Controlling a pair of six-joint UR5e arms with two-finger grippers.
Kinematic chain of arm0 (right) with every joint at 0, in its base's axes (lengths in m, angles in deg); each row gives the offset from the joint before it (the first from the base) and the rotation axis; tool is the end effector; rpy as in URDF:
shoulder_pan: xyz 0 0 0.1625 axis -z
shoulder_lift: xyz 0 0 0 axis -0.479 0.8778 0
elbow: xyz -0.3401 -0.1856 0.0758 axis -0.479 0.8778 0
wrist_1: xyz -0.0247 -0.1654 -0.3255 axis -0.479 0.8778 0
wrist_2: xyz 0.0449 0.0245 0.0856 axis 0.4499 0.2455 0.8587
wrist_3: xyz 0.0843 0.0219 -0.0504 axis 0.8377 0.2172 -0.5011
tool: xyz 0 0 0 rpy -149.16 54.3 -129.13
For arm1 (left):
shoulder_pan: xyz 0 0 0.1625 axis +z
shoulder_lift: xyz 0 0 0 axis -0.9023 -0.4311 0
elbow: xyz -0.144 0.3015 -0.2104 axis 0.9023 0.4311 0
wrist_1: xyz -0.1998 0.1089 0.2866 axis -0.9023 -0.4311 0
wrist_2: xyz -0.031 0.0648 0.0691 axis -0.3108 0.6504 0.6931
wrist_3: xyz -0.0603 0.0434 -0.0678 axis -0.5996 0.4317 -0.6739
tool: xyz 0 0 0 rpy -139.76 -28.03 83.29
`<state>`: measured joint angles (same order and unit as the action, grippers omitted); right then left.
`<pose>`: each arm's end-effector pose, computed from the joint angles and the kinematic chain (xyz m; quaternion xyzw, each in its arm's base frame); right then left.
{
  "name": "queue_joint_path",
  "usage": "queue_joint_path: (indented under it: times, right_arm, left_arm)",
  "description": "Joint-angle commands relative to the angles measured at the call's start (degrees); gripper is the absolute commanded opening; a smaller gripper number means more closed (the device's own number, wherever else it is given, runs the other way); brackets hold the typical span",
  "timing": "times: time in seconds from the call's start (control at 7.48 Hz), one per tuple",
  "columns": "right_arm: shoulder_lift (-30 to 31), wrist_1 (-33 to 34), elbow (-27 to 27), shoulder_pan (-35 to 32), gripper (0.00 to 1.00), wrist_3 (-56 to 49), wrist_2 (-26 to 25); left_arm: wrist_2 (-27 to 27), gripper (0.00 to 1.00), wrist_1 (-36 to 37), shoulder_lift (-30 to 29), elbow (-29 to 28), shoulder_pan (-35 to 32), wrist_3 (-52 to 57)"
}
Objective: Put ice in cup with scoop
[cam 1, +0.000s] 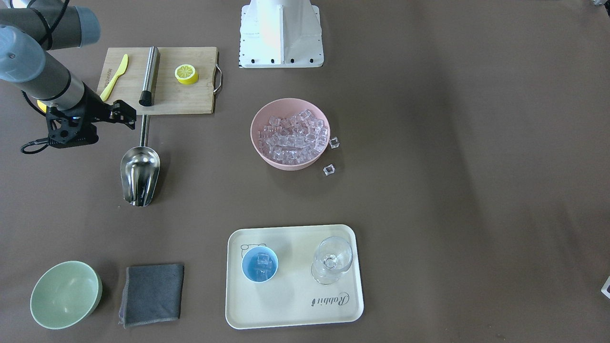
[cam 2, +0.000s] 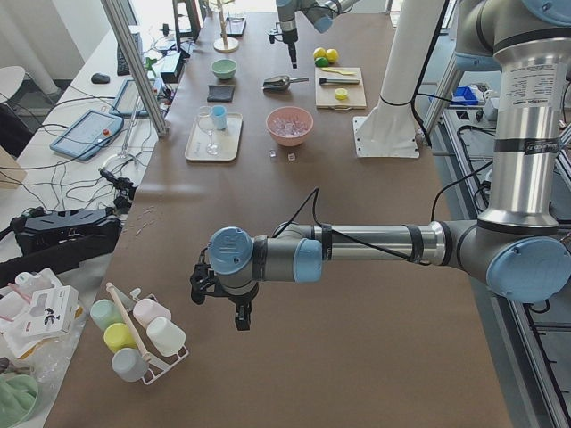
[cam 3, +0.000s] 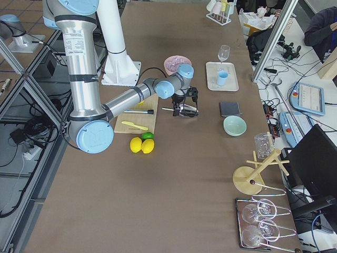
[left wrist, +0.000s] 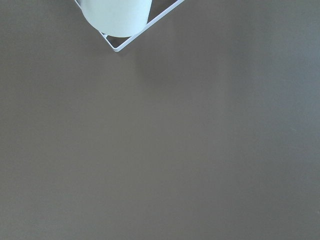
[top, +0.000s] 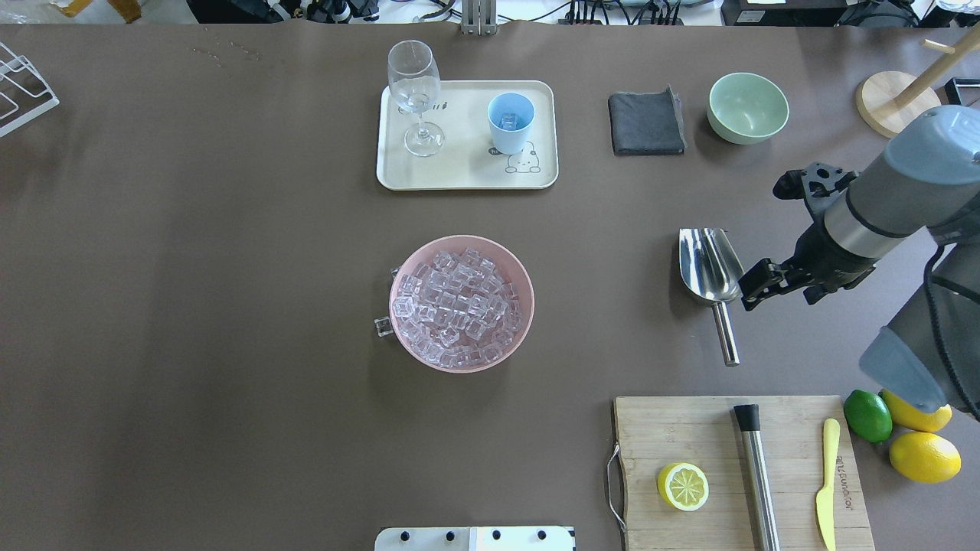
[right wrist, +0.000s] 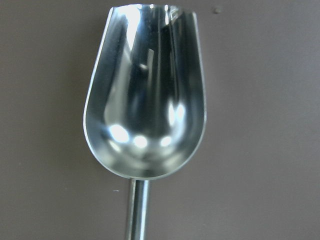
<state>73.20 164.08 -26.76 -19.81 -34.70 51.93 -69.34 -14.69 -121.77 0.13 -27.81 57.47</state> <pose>-0.2599 -0.3970 0.4242 -0.0470 -0.4007 -0.0789 0.9116 -0.0753 -0.4354 0.6282 0.0038 0.4112 -0.0346 0.9109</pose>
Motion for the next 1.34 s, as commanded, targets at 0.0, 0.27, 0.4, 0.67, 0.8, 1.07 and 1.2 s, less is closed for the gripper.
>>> queue_joint_path:
  times: [0.0, 0.27, 0.4, 0.67, 0.8, 1.07, 1.2]
  right_arm:
    - [2.6, 5.6, -1.2, -10.5, 1.00, -19.2, -1.2]
    - [8.1, 5.8, -0.5, -20.7, 1.00, -36.7, -1.5]
    - [8.9, 5.9, 3.3, -25.7, 1.00, -42.4, -1.3]
    - [11.2, 5.6, 11.5, -36.9, 1.00, -49.8, -0.1]
    - [11.6, 5.6, 13.0, -38.6, 1.00, -50.0, -0.1]
    - [13.0, 5.7, 13.2, -41.0, 1.00, -49.8, 0.7]
    - [13.0, 5.7, 13.9, -41.7, 1.00, -50.1, 0.6]
  left_arm:
    - [-0.1, 0.98, 0.0, -0.1, 0.0, 0.2, 0.0]
    - [-0.1, 0.98, 0.0, 0.0, 0.1, 0.3, 0.0]
    - [0.0, 0.98, 0.0, -0.1, 0.1, 0.3, 0.0]
    - [0.0, 0.98, 0.0, 0.0, 0.1, 0.3, 0.0]
    - [0.0, 0.98, 0.0, -0.1, 0.1, 0.3, 0.0]
    - [-0.1, 0.98, 0.0, -0.1, 0.2, 0.3, 0.0]
    - [-0.1, 0.98, 0.0, -0.1, 0.2, 0.3, 0.0]
